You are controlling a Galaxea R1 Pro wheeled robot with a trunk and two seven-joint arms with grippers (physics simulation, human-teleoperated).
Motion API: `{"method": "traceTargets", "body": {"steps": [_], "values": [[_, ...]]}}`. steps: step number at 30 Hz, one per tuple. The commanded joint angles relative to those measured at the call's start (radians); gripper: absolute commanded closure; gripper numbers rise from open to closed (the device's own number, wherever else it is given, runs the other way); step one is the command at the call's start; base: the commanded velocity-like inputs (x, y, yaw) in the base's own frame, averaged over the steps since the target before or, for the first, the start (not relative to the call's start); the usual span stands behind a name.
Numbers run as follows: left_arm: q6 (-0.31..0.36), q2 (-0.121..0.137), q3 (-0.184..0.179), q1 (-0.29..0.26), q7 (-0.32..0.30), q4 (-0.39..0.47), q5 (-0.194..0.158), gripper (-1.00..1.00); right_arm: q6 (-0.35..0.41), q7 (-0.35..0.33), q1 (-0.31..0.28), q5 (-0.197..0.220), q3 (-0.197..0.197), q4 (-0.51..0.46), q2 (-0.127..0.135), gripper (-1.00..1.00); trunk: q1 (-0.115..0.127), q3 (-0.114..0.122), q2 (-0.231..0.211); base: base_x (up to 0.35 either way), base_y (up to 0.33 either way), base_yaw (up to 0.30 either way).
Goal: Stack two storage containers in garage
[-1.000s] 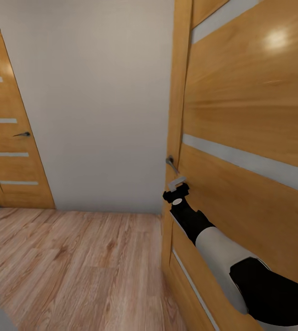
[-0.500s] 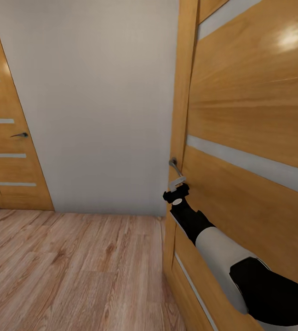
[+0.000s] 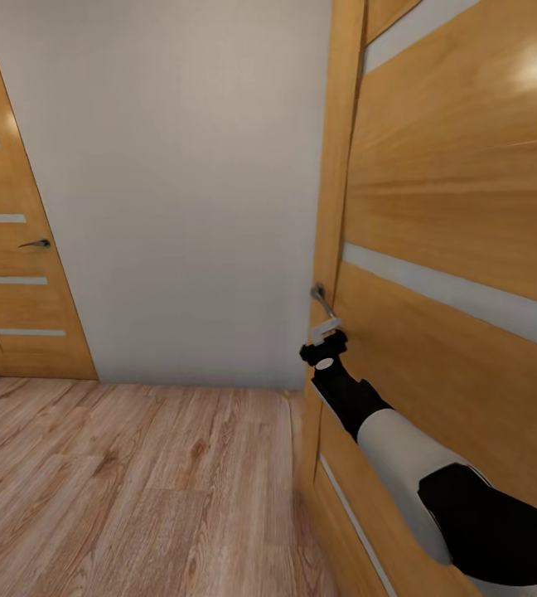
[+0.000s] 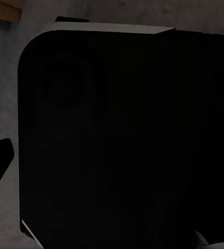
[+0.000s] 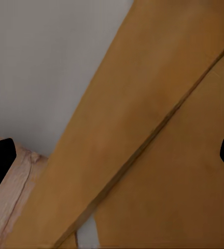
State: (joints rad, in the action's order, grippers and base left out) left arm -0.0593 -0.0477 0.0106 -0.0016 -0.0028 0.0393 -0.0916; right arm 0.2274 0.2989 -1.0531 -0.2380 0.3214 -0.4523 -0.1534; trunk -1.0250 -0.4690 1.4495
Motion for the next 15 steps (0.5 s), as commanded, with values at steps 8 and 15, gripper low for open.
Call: {"method": "traceTargets", "body": {"steps": [8, 15], "values": [[-0.002, 0.0, 0.001, 0.001, -0.001, 0.001, -0.01, -1.0, 0.011, 0.012, -0.001, -0.017, -0.004, 0.0, 0.059, -1.0, 0.0, -0.001, 0.001, 0.0, 0.0, 0.0], [-0.002, -0.001, 0.001, 0.0, -0.001, 0.001, -0.01, -1.0, 0.004, 0.012, -0.001, -0.015, -0.009, 0.0, 0.146, -1.0, 0.0, -0.001, 0.001, 0.0, 0.0, 0.0]]}}
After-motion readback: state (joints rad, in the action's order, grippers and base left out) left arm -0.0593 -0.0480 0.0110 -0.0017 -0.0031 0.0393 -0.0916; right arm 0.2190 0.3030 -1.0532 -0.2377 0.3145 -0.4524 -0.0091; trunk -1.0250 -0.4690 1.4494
